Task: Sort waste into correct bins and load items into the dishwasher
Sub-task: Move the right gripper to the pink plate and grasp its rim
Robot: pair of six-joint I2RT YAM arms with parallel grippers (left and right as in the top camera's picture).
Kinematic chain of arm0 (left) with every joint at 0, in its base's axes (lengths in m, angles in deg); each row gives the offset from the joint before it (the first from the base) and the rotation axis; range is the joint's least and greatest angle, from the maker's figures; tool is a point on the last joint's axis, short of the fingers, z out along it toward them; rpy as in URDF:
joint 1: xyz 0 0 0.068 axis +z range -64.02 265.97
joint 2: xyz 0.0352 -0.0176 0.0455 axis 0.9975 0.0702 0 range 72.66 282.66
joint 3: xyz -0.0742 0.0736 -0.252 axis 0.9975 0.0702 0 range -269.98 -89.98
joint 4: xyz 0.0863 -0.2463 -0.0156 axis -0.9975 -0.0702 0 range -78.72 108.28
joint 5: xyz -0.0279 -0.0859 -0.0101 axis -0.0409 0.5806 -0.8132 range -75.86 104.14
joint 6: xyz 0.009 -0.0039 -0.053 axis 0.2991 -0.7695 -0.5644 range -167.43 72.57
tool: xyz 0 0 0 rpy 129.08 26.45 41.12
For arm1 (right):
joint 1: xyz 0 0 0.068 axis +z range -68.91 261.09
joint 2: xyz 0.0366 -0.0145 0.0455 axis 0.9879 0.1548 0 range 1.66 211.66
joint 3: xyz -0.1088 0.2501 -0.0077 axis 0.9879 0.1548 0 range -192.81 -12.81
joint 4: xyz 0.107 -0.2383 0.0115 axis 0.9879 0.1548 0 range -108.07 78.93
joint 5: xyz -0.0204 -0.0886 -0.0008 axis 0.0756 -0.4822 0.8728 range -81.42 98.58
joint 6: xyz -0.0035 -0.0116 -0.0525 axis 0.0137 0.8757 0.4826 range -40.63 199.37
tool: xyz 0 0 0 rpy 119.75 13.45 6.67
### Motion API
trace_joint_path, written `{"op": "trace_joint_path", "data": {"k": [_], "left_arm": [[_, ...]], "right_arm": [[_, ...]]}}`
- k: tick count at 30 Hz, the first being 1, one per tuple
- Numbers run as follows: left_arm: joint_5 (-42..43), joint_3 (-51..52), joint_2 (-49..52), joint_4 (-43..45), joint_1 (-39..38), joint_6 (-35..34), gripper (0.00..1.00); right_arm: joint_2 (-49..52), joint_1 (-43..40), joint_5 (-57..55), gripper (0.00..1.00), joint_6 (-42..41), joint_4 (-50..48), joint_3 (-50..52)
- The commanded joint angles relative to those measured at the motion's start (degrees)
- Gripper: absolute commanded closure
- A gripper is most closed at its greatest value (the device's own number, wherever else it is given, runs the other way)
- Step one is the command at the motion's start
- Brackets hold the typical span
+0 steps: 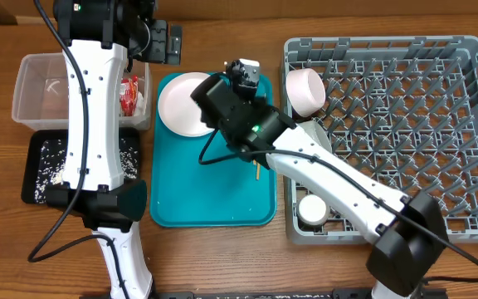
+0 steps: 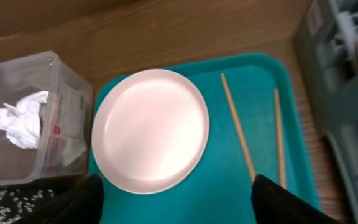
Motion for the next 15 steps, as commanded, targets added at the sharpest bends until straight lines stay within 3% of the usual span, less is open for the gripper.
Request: {"op": "trace_joint_path", "data": {"k": [1, 8, 15], "left_arm": [[-0.46, -1.05, -0.57, 0.09, -0.02, -0.74, 0.0], [-0.46, -1.05, -0.57, 0.09, -0.02, -0.74, 0.0], [-0.46, -1.05, -0.57, 0.09, -0.02, -0.74, 0.0]], "right_arm": [[2.6, -5.33, 14.71, 0.33, -0.15, -6.97, 0.59], [11.26, -12.61, 28.48, 0.48, -3.69, -13.16, 0.52], [16.81, -11.08, 27.85, 0.51, -4.68, -14.93, 0.52]]}}
